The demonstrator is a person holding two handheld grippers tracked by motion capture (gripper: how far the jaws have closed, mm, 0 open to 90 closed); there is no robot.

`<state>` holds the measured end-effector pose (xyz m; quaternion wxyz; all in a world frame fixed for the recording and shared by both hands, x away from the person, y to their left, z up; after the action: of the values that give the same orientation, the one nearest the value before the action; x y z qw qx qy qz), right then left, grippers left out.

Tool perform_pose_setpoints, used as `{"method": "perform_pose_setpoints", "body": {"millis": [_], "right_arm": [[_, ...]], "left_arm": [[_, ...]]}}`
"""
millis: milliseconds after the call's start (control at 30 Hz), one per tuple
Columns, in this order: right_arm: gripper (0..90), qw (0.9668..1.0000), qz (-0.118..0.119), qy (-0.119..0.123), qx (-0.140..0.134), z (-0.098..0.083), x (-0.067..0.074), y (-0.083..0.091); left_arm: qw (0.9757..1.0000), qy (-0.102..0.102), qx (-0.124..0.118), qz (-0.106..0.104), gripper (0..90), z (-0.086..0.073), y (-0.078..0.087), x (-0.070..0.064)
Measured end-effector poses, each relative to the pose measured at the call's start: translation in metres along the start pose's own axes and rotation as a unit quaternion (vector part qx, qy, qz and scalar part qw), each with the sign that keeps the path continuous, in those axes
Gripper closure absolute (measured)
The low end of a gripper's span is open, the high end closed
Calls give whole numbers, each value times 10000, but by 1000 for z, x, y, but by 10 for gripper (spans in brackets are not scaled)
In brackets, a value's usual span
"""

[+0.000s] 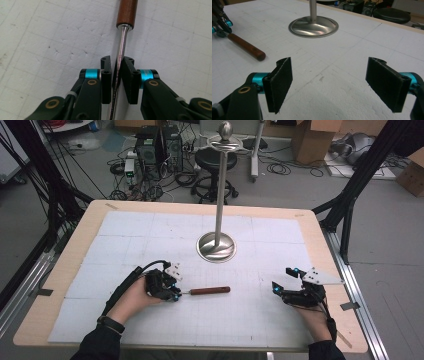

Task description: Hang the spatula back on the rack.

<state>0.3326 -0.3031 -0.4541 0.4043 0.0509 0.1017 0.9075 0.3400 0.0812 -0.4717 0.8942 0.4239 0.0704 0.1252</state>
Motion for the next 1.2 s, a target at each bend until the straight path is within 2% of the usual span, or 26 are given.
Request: {"method": "perform_pose_setpoints", "body": {"millis": [233, 300, 367, 533, 633, 767, 900, 967, 1033, 1133, 1200], "right_arm": [[218, 10000, 20, 43, 4, 2, 1, -1], [219, 10000, 20, 28, -21, 2, 1, -1], [220, 10000, 16, 41, -21, 2, 1, -1], [221, 10000, 33, 46, -25, 2, 1, -1], [224, 10000, 65, 23, -9, 2, 2, -1], [228, 9999, 86, 54, -27, 4, 4, -1], [231, 9999, 109, 72, -48, 5, 5, -2], [231, 9999, 103, 55, -36, 5, 5, -2], [231, 9999, 101, 65, -46, 5, 4, -1], [233, 9999, 84, 50, -61, 5, 3, -1], [233, 9999, 73, 37, -59, 5, 3, -1]], "left_arm": [[9999, -130, 35, 38, 824, 1, 0, -2], [10000, -30, 57, 73, 842, 1, 0, -3], [9999, -97, 69, 114, 843, 1, 0, -4], [9999, -46, 95, 78, 844, 2, 0, -3], [9998, 63, 214, 6, 843, 3, -1, -2], [9987, 94, 503, -57, 843, 7, -2, 0], [9988, 29, 486, 10, 844, 8, -2, -2], [9991, -6, 421, 57, 844, 7, -1, -2], [9996, -42, 250, 149, 845, 9, 1, -2], [9995, -61, -163, 275, 845, 15, 11, 1], [9980, -31, -515, 372, 845, 20, 21, 2]]}}
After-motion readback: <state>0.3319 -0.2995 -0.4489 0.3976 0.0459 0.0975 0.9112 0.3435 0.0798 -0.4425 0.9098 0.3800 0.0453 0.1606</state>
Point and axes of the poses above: each handheld gripper's, and its own axes: y roughly backward along the jaws, z roughly out of its top, x roughly to its left, the point moved 6 cm from there along -y, roughly forward along the jaws, and after that the axes turned 9 degrees about -x, right-handed, at the moved point
